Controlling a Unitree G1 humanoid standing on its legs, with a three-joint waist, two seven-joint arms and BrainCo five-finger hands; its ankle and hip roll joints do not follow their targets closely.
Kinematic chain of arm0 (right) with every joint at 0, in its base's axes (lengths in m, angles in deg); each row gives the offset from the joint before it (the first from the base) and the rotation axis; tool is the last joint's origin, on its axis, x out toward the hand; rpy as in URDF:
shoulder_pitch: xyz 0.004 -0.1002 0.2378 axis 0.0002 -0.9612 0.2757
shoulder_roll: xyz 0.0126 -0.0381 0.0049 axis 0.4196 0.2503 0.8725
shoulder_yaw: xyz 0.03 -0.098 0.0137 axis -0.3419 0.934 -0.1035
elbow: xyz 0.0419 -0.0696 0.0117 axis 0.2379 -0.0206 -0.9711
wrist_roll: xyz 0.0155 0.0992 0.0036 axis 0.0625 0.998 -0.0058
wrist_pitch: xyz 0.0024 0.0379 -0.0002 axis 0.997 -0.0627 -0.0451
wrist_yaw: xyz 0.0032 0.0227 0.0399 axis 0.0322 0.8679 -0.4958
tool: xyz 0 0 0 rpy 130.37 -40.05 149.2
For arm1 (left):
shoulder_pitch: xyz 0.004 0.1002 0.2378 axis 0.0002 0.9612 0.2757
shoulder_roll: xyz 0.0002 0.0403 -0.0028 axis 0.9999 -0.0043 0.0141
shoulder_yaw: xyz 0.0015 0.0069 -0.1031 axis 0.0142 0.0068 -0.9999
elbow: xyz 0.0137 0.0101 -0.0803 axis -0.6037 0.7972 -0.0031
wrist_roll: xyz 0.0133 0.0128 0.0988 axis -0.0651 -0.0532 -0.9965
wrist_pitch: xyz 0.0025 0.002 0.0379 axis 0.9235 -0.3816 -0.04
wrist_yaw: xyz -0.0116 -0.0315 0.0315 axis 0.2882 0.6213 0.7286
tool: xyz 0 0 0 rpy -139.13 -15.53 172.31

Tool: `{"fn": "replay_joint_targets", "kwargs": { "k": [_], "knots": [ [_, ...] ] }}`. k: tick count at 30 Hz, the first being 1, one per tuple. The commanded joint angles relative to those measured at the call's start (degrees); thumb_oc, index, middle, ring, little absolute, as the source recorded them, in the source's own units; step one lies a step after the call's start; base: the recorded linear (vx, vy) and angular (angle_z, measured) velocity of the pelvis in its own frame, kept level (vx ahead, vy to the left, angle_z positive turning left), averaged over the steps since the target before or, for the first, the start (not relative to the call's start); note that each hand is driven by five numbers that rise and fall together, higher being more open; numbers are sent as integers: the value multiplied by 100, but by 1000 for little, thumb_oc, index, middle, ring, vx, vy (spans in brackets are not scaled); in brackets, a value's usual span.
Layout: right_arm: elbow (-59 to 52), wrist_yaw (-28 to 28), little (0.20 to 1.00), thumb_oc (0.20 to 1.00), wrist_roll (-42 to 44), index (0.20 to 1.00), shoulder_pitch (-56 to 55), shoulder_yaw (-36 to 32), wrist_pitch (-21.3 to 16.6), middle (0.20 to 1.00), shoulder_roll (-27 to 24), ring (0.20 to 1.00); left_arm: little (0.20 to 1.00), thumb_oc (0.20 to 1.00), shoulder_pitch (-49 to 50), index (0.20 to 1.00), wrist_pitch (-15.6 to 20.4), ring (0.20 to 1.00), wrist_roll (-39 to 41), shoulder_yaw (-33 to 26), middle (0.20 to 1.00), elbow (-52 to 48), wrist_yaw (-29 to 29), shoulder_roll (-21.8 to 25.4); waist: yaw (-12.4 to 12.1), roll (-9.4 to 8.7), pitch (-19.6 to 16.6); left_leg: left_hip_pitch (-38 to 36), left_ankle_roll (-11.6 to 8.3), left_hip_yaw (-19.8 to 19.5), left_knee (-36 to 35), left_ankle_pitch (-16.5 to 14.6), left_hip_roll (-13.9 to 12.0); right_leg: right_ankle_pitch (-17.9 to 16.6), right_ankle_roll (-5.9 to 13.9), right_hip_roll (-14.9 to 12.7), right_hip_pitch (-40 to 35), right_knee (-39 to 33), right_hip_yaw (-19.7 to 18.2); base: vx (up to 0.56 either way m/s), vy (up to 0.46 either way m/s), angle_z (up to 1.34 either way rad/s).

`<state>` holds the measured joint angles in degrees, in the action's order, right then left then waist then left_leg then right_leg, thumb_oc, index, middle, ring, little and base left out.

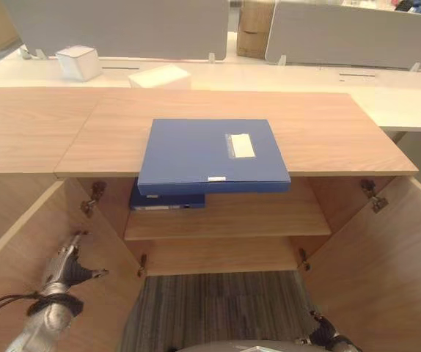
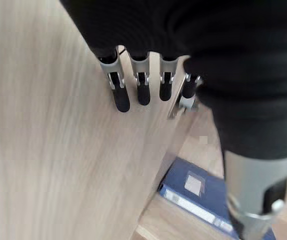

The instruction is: Put the empty folder in the office cabinet

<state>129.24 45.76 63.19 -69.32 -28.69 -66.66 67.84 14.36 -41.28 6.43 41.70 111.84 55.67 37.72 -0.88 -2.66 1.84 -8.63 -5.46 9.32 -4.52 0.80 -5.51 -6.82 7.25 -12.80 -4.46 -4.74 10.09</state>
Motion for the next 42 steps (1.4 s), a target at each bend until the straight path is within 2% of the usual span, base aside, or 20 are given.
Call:
{"fn": "replay_joint_targets", "kwargs": {
  "k": [1, 2, 4, 11, 17, 25, 34, 42],
  "knots": [
    [193, -53, 1000, 1000, -83, 1000, 485, 178, -76, 1000, -351, 1000, 1000, 1000, -587, 1000, 55, 1000, -470, 30, 1000, 445, -365, -126, -82, 256, 54, 163, -296, -219, -48, -113, -555, 158, 511, -427, 120, 156, -61, -10, -15, -5],
    [154, -36, 1000, 1000, -88, 1000, 422, 153, -88, 1000, -340, 1000, 1000, 1000, -377, 1000, 54, 1000, -771, -202, 1000, -119, -396, 28, -73, 255, 42, 145, -290, -195, -48, -80, -559, 112, 501, -425, 142, 153, -81, -32, -16, -8],
    [144, -3, 1000, 1000, -80, 1000, 378, 144, -69, 1000, -331, 1000, 1000, 1000, -241, 1000, 117, 1000, -898, -326, 1000, -534, -363, 36, -62, 268, 31, 106, -298, -188, -48, -99, -575, 118, 496, -420, 114, 138, -81, -4, -22, -10],
    [-6, 65, 1000, 1000, -25, 1000, 322, 168, -62, 1000, -355, 1000, 1000, 1000, -151, 1000, 324, 1000, -909, -273, 1000, -1300, -167, 99, -20, 335, -14, 57, -325, -168, -48, -149, -605, 154, 497, -391, 69, 83, -86, -11, -16, -2],
    [-10, 52, 1000, 1000, -13, 1000, 334, 164, -61, 1000, -357, 1000, 1000, 1000, -155, 1000, 328, 1000, -1099, -322, 1000, -1493, -283, 213, -11, 349, -24, 52, -332, -143, -48, -96, -599, 111, 476, -381, 82, 90, -81, -14, -6, -1],
    [41, 5, 1000, 1000, 10, 1000, 311, 184, -97, 1000, -274, 1000, 1000, 1000, -256, 1000, 240, 1000, -1783, -625, 1000, -1865, -762, 558, -6, 338, -44, 8, -366, -117, -48, -117, -624, 100, 485, -374, 9, 75, -45, -9, -6, 0],
    [62, -61, 1000, 1000, 96, 1000, 310, 290, -162, 1000, -178, 1000, 1000, 1000, -797, 1000, 146, 1000, -2239, -339, 1000, -1980, -1101, 751, 86, 282, -72, -49, -370, -69, -48, -160, -605, 86, 493, -368, 18, 85, -105, 8, -4, -3],
    [119, -111, 1000, 1000, 116, 1000, 328, 348, -178, 1000, -129, 1000, 1000, 1000, -1097, 1000, 103, 1000, -2338, -130, 1000, -1947, -1229, 762, 141, 252, -92, -103, -369, -17, -48, -191, -592, 62, 497, -354, 27, 63, -166, 4, -1, -1]
  ]
}}
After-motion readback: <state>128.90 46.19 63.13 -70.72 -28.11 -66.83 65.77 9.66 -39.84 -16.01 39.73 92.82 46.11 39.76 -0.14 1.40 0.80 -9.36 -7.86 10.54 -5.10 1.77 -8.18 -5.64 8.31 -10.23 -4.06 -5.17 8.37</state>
